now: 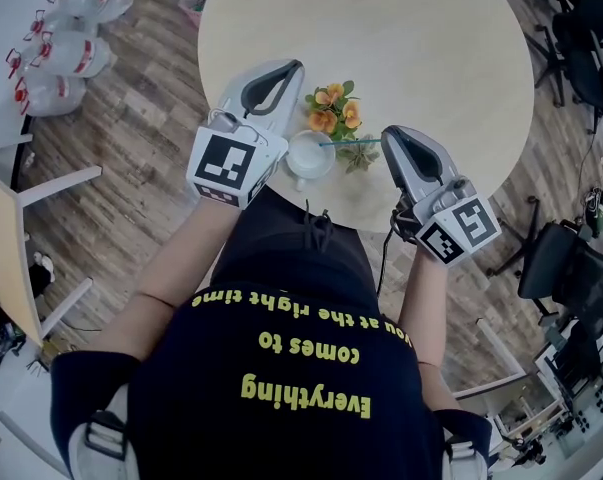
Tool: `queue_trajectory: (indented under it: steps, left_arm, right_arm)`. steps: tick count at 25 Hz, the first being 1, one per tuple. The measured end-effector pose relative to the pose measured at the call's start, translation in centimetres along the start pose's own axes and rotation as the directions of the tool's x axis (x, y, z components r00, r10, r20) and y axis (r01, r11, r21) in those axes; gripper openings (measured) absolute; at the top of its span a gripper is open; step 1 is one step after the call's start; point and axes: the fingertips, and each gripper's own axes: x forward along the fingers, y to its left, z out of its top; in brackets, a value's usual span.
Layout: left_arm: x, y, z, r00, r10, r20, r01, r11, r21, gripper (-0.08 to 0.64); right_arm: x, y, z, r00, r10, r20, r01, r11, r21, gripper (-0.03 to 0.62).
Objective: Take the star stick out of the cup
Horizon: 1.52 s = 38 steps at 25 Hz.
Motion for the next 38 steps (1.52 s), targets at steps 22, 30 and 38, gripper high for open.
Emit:
queue_trajectory:
  steps: [22, 30, 38]
  left_arm:
    - [-1.8, 0.3, 4.4, 0.995, 0.032, 0.096, -0.035, 0.999, 0.028, 0.002]
    - [-2.0, 0.2, 5.6, 0.993, 0.038, 0.116, -0.042, 0.998, 0.036, 0.002]
    - [-2.2, 0.2, 6.0, 0.991, 0.043, 0.125, -0.048, 0.998, 0.041, 0.002]
  right_arm:
    - [-4.8, 0.9, 8.9, 0.983, -0.075, 0.169, 0.102, 0.982, -0.161, 0.029]
    - [-5.3, 0.8, 10.9, 0.961, -0.122, 0.247, 0.179, 0.958, -0.225, 0.029]
    - [-5.4, 0.5, 12.3, 0.942, -0.159, 0.297, 0.246, 0.927, -0.284, 0.029]
